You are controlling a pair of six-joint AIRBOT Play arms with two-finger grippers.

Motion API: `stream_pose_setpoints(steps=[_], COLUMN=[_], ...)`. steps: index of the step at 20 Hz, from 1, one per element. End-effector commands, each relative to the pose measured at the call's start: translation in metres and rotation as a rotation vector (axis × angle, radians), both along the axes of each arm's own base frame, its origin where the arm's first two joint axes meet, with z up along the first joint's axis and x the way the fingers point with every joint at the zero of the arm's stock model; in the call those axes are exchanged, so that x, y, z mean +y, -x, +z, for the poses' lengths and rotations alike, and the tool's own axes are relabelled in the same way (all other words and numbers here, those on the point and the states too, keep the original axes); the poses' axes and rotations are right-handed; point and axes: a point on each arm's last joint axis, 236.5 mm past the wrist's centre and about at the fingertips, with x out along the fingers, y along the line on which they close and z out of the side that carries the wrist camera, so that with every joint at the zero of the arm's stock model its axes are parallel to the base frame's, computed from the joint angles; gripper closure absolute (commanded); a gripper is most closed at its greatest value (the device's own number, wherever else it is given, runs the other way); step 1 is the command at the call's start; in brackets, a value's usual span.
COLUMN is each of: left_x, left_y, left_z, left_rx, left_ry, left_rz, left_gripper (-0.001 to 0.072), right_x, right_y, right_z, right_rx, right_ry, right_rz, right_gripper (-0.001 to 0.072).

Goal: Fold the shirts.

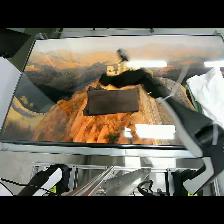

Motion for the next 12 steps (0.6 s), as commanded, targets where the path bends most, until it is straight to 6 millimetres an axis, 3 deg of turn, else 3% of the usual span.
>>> stream_pose_setpoints(steps=[1, 3, 6, 8, 10, 12], left_x=[0.004, 0.005, 0.005, 0.005, 0.005, 0.005], left_y=[-0.008, -0.012, -0.011, -0.011, -0.011, -0.011], left_z=[-0.012, -0.016, -0.015, -0.015, -0.015, -0.015], left_rx=[0.027, 0.039, 0.038, 0.039, 0.039, 0.04], left_ry=[0.007, 0.011, 0.013, 0.012, 0.013, 0.014], left_rz=[0.006, 0.006, 0.006, 0.006, 0.006, 0.007], left_gripper=[0.0688, 0.0688, 0.0688, 0.0688, 0.0688, 0.0688], right_x=[-0.126, -0.17, -0.188, -0.171, -0.139, -0.123], right_y=[-0.009, 0.0, 0.017, 0.03, 0.037, 0.04], right_z=[0.009, -0.018, -0.076, -0.112, -0.129, -0.148], right_rx=[0.112, 0.248, 0.402, 0.486, 0.534, 0.547], right_ry=[0.131, 0.158, 0.179, 0.143, 0.058, 0.067], right_rz=[-0.094, -0.122, -0.129, -0.078, -0.021, -0.01], right_gripper=[0.0042, 0.0015, 0.0014, 0.0013, 0.0014, 0.0014])
